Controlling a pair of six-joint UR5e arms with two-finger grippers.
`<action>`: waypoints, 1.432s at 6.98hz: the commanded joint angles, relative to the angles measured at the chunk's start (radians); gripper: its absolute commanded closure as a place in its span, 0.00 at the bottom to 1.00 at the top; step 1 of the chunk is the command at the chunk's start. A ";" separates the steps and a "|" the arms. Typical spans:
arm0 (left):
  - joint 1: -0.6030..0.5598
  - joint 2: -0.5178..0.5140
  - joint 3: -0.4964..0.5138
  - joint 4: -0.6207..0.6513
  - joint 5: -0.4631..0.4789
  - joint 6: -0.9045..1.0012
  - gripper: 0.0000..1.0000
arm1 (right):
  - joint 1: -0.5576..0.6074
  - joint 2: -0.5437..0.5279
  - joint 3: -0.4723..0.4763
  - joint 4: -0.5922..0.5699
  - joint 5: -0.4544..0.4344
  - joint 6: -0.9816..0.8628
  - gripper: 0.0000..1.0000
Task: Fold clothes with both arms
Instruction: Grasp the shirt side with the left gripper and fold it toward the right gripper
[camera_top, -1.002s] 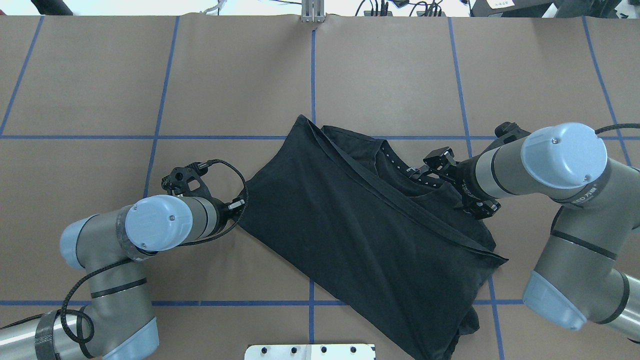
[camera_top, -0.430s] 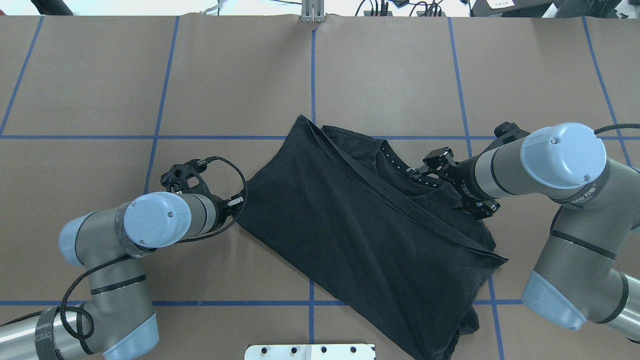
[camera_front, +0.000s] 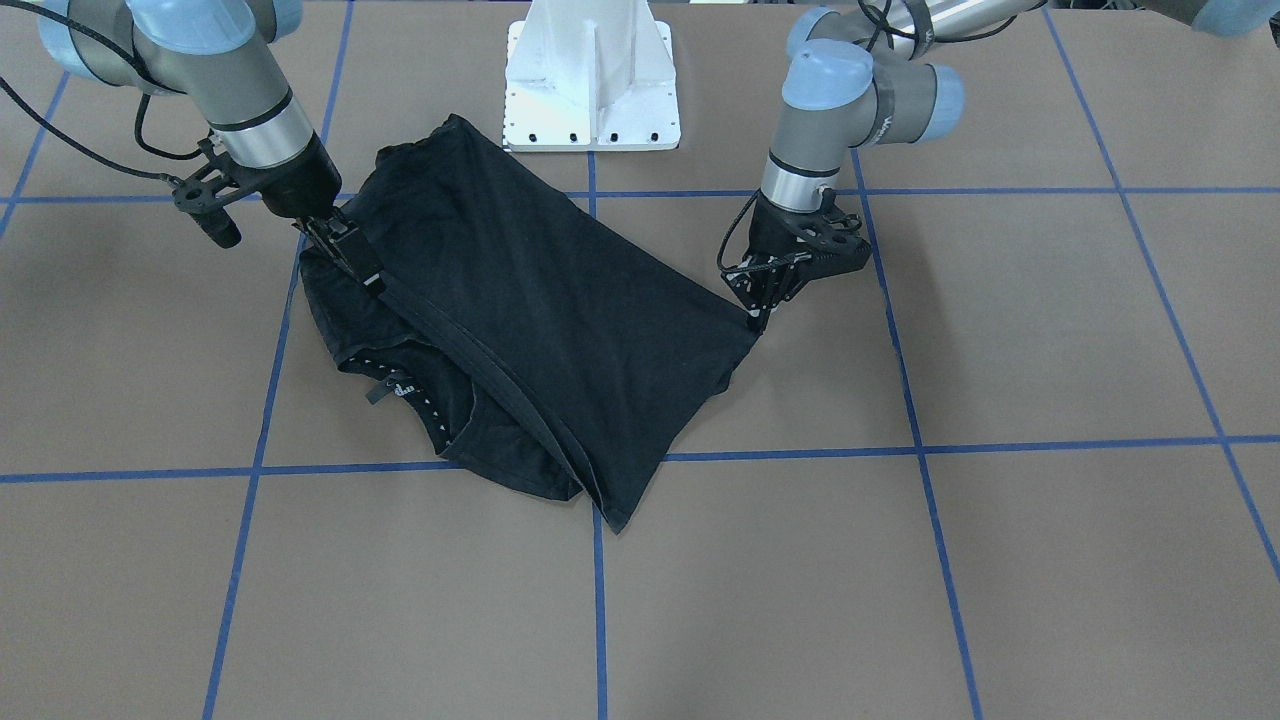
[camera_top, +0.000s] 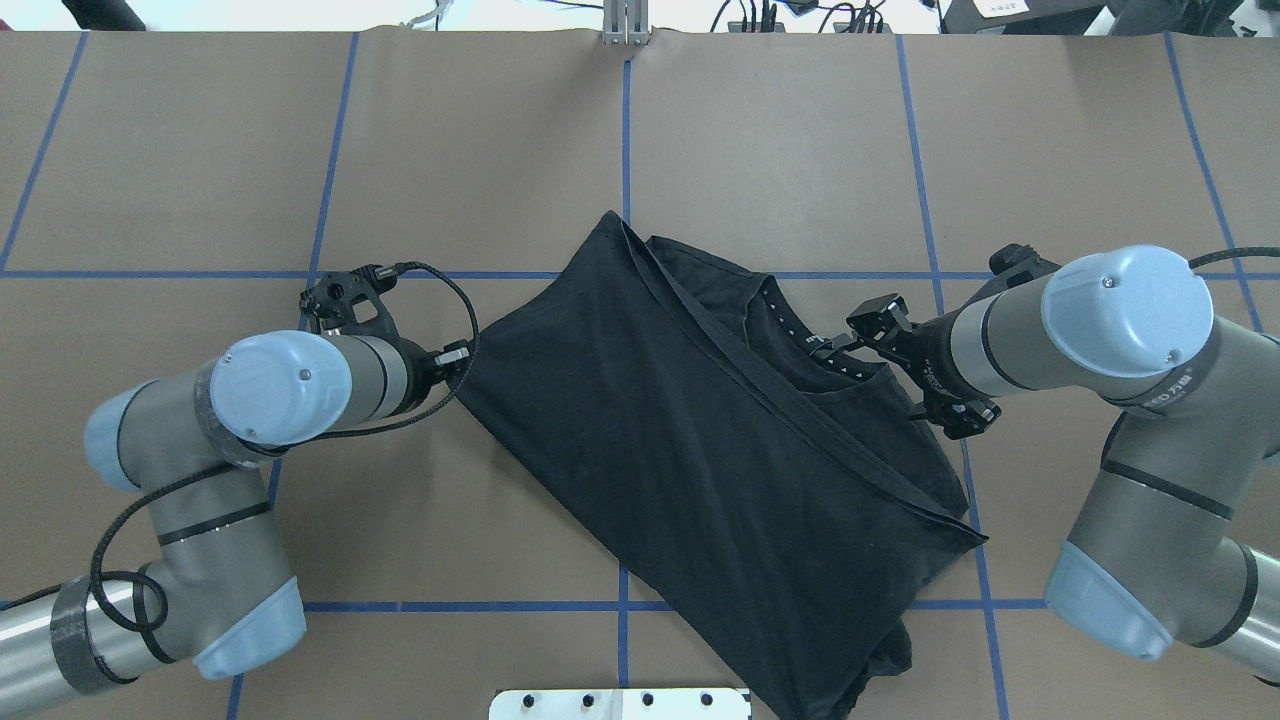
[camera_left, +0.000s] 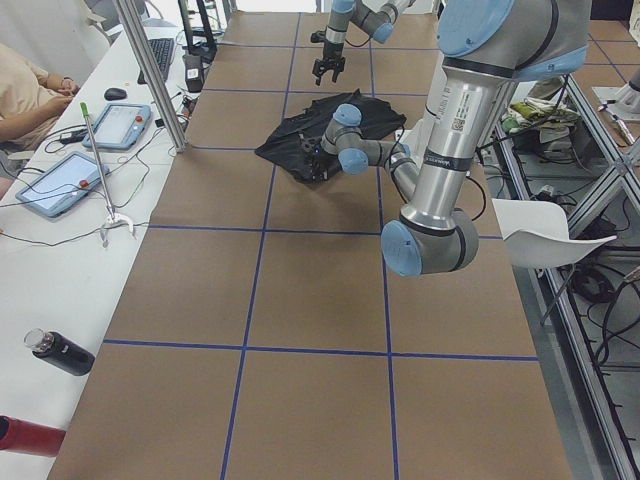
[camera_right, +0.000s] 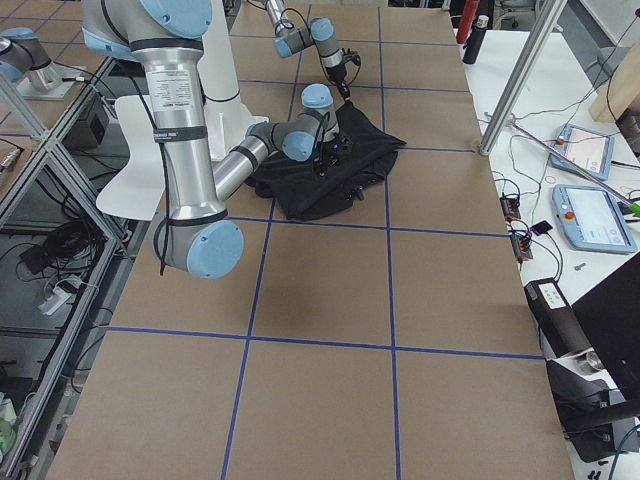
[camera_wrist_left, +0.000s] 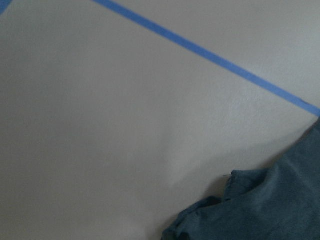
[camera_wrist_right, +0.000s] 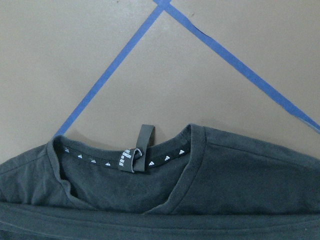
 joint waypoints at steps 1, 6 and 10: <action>-0.164 -0.031 0.122 -0.193 -0.011 0.212 1.00 | 0.004 0.000 0.006 0.000 -0.002 0.000 0.00; -0.338 -0.570 0.989 -0.587 -0.024 0.332 1.00 | 0.010 0.003 -0.002 -0.003 -0.022 -0.023 0.00; -0.357 -0.374 0.715 -0.580 -0.094 0.377 0.00 | -0.090 0.176 -0.117 -0.017 -0.096 -0.025 0.00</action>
